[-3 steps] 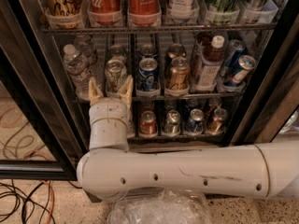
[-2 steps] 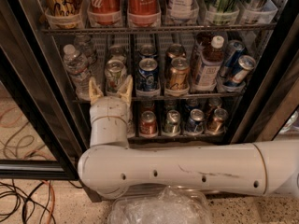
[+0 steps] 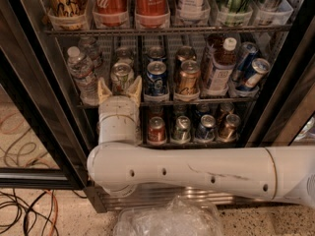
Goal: Pick 7up can from middle shelf of fridge
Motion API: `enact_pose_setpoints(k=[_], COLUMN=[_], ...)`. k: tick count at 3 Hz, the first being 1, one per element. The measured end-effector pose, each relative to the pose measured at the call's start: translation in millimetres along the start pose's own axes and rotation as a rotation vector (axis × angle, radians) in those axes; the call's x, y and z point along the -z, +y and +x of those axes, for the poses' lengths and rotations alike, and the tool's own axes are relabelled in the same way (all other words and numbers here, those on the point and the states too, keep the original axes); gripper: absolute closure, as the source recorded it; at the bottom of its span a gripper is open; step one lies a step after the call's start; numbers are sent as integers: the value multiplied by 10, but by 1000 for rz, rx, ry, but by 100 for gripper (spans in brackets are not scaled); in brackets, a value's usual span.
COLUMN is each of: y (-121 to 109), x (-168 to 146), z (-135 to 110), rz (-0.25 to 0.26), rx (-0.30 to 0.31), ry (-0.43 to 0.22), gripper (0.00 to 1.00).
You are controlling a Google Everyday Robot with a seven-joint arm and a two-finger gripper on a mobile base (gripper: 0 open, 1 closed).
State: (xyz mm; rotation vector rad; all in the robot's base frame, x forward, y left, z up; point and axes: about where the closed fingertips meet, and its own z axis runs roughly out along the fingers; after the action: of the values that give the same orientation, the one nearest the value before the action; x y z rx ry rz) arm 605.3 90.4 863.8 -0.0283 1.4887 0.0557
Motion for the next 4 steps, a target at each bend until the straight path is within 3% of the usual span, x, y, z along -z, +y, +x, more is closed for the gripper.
enact_pose_setpoints(k=[2,4], y=[-15,24], x=[-262,-329], z=[87,137], rz=[2,-4], rx=[-7,-14], ry=[25,39], gripper=[31,73])
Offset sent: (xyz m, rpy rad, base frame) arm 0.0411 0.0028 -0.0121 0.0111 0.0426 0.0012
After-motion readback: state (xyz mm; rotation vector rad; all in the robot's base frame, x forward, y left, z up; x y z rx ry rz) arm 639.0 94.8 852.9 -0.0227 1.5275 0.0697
